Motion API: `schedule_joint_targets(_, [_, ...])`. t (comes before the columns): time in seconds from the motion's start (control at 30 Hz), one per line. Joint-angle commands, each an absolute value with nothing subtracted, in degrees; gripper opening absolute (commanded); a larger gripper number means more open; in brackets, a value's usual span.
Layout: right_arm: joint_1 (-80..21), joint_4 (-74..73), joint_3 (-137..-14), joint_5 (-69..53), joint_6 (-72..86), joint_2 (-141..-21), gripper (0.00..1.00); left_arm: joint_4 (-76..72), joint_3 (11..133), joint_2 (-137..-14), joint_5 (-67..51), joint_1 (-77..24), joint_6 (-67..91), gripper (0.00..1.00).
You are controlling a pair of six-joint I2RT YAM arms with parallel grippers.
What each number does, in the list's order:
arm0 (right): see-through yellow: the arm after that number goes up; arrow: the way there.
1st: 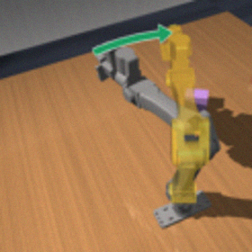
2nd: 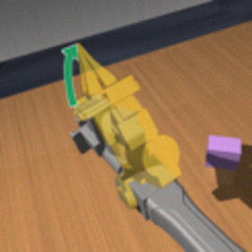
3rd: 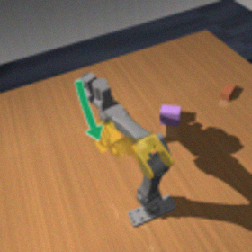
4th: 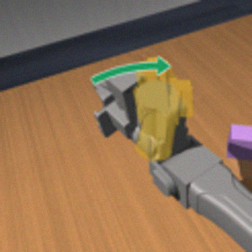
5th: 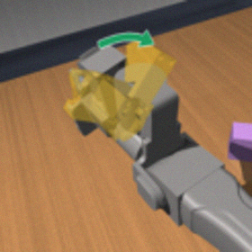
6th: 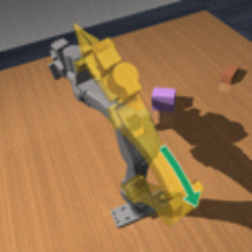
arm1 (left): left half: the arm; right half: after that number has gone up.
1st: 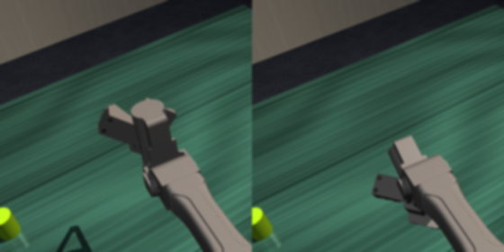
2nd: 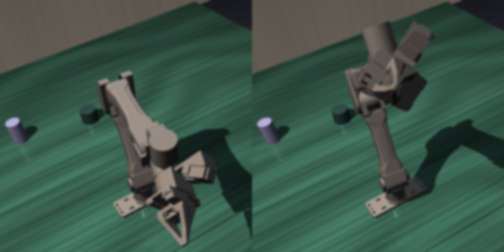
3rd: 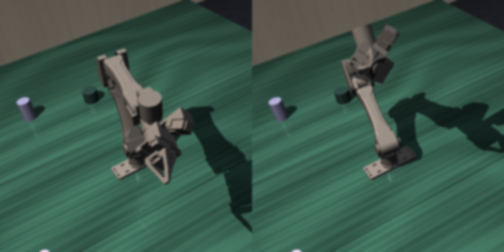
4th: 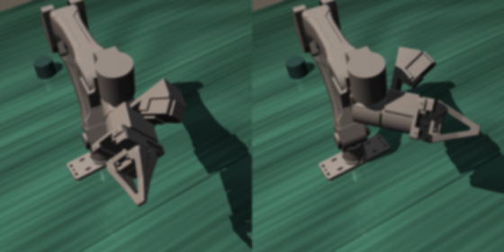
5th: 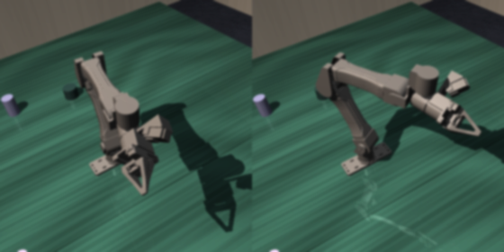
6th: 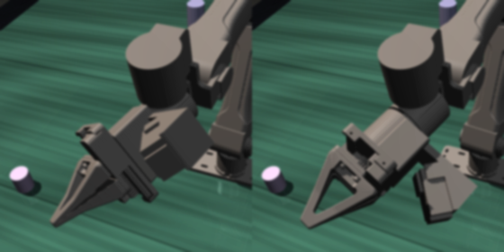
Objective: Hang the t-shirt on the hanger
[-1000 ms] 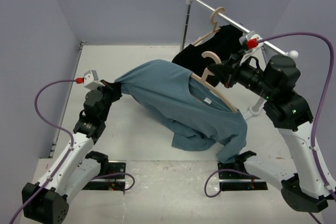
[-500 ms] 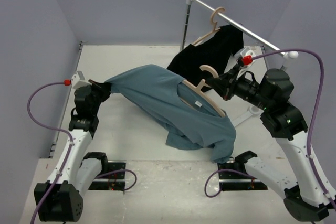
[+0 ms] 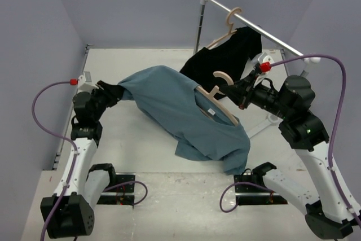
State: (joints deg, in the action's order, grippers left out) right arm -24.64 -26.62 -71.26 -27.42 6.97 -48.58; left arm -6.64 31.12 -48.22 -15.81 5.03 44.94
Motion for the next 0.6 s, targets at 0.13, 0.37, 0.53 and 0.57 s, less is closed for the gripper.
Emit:
schedule_joint_targets(0.13, [-24.2,-27.4,-76.4,-34.5,0.4,-51.5,0.0,-5.0,49.4,-45.7,-35.6,0.7,28.3,1.0])
schedule_joint_targets(0.37, [-24.1,-34.1,-82.8,-39.0,-3.9,-50.2,0.0,-5.1,50.6,-53.3,-44.7,0.6,23.6,0.97])
schedule_joint_targets(0.53, [-24.1,-37.7,-86.2,-41.1,-4.4,-50.2,0.0,-25.8,41.9,-54.1,-57.6,-2.5,30.4,0.96])
schedule_joint_targets(0.57, [-24.1,-38.2,-86.7,-41.6,-4.3,-50.1,0.0,-25.8,41.8,-54.2,-57.8,-2.6,30.2,0.97])
